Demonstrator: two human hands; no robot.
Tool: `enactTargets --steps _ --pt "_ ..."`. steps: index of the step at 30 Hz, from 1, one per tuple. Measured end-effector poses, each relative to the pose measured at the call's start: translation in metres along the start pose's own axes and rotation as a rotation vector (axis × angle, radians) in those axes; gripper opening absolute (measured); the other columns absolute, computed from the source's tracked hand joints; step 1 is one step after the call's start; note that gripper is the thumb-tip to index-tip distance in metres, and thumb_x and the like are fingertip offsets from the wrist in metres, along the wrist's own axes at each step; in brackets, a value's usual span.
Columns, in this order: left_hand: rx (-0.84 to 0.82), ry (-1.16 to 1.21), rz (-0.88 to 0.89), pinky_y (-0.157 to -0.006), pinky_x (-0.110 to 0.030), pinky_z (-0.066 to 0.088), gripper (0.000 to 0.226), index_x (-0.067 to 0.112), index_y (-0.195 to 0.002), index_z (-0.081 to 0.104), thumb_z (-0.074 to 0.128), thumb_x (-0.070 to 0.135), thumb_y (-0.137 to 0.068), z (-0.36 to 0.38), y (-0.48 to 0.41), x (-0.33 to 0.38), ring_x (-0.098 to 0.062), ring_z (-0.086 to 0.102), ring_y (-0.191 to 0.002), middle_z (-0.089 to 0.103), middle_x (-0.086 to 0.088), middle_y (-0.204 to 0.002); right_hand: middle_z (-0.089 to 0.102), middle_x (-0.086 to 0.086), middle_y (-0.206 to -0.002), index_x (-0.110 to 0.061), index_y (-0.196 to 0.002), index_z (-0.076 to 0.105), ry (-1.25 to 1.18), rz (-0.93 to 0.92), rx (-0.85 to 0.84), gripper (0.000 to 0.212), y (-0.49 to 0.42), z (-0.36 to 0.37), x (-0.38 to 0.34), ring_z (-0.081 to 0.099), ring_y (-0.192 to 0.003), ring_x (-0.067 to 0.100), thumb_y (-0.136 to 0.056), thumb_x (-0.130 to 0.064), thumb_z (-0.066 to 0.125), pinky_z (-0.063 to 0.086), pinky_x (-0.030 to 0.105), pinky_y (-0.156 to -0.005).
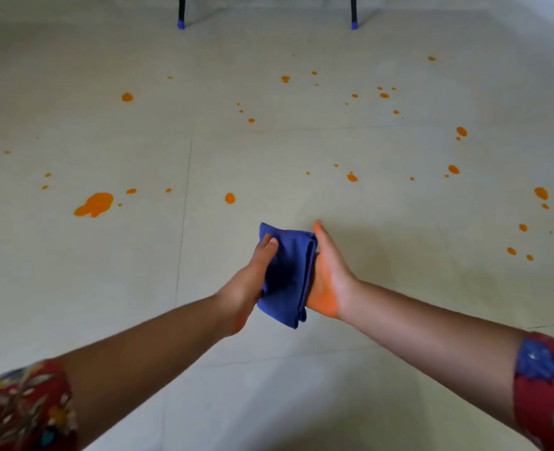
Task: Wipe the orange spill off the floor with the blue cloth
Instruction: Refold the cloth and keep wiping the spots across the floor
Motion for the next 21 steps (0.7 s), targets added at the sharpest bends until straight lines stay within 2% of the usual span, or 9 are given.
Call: enactTargets --steps 2,6,8,10,12,14,17,20,21 --pt "-0.043 0.056 0.002 -0.114 -0.039 0.032 0.051 0.047 -0.136 0.045 0.039 0.068 -0.090 -0.022 -0.005 0.004 0.001 0.039 -0.131 0.051 0.024 -0.135 0.065 0.012 -0.125 -0.014 -0.124 0.064 0.107 -0.043 0.040 0.055 -0.010 0.027 0.004 0.061 -0.116 0.027 -0.097 -0.055 0.041 0.042 0.042 -0.105" --pt "-0.088 0.120 0.024 -0.111 -0.046 0.036 0.062 0.053 -0.132 0.045 0.051 0.078 -0.076 -0.062 -0.007 0.012 -0.001 0.045 -0.130 0.055 0.021 -0.134 0.071 0.006 -0.114 -0.016 -0.111 0.071 0.257 -0.052 0.143 0.046 -0.037 0.066 0.016 0.067 -0.107 0.025 -0.095 -0.052 0.047 0.047 0.041 -0.101" --pt "-0.071 0.120 0.036 -0.105 -0.043 0.042 0.044 0.055 -0.127 0.047 0.051 0.067 -0.084 -0.081 -0.003 0.021 0.002 0.051 -0.121 0.057 0.021 -0.129 0.073 0.005 -0.106 -0.018 -0.103 0.070 0.352 -0.073 0.169 0.042 -0.041 0.085 0.016 0.067 -0.100 0.023 -0.098 -0.051 0.045 0.051 0.040 -0.095" --pt "0.021 0.199 0.045 -0.093 -0.037 0.048 0.022 0.052 -0.117 0.055 0.044 0.046 -0.098 -0.111 0.003 0.025 0.004 0.057 -0.104 0.064 0.021 -0.115 0.072 0.003 -0.097 -0.020 -0.098 0.067 0.477 -0.112 0.195 0.039 -0.045 0.104 0.013 0.067 -0.091 0.020 -0.100 -0.048 0.040 0.054 0.036 -0.084" --pt "0.097 0.262 0.065 -0.087 -0.036 0.049 0.026 0.044 -0.113 0.061 0.040 0.034 -0.101 -0.139 0.005 0.030 0.000 0.059 -0.103 0.064 0.022 -0.114 0.070 0.001 -0.094 -0.023 -0.098 0.063 0.574 -0.184 0.211 0.035 -0.043 0.119 -0.002 0.065 -0.086 0.018 -0.102 -0.046 0.038 0.054 0.033 -0.076" --pt "0.168 0.278 0.085 -0.096 -0.039 0.046 0.030 0.033 -0.121 0.062 0.039 0.032 -0.101 -0.166 0.007 0.035 -0.009 0.059 -0.113 0.063 0.015 -0.125 0.069 -0.001 -0.095 -0.026 -0.100 0.062 0.670 -0.244 0.240 0.032 -0.040 0.131 -0.019 0.065 -0.088 0.017 -0.102 -0.046 0.037 0.052 0.033 -0.080" --pt "0.256 0.251 0.108 -0.104 -0.043 0.041 0.037 0.029 -0.130 0.055 0.040 0.043 -0.099 -0.202 0.008 0.039 -0.017 0.056 -0.120 0.060 0.009 -0.131 0.070 -0.006 -0.097 -0.030 -0.111 0.064 0.935 -0.286 0.177 0.034 -0.033 0.154 -0.034 0.065 -0.091 0.012 -0.102 -0.047 0.036 0.052 0.029 -0.079" --pt "0.150 0.198 0.036 -0.095 -0.044 0.049 0.047 0.030 -0.127 0.056 0.046 0.060 -0.092 -0.207 0.010 0.042 -0.021 0.063 -0.110 0.064 0.007 -0.122 0.065 -0.008 -0.081 -0.020 -0.107 0.064 1.219 -0.282 0.113 0.038 -0.023 0.167 -0.035 0.059 -0.068 0.003 -0.102 -0.043 0.035 0.044 0.015 -0.062" --pt "0.092 0.160 -0.002 -0.092 -0.044 0.052 0.047 0.030 -0.122 0.060 0.050 0.061 -0.089 -0.204 0.012 0.041 -0.021 0.066 -0.106 0.066 0.005 -0.118 0.062 -0.009 -0.077 -0.016 -0.103 0.064 1.286 -0.268 0.093 0.039 -0.021 0.169 -0.032 0.056 -0.063 0.002 -0.103 -0.042 0.035 0.040 0.015 -0.058"
Point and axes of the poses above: each hand's wrist, its own y-axis away from the middle knuckle, its own z-axis out of the palm, x = y × z, the point moved 8 cm from there along -y, towards the middle knuckle
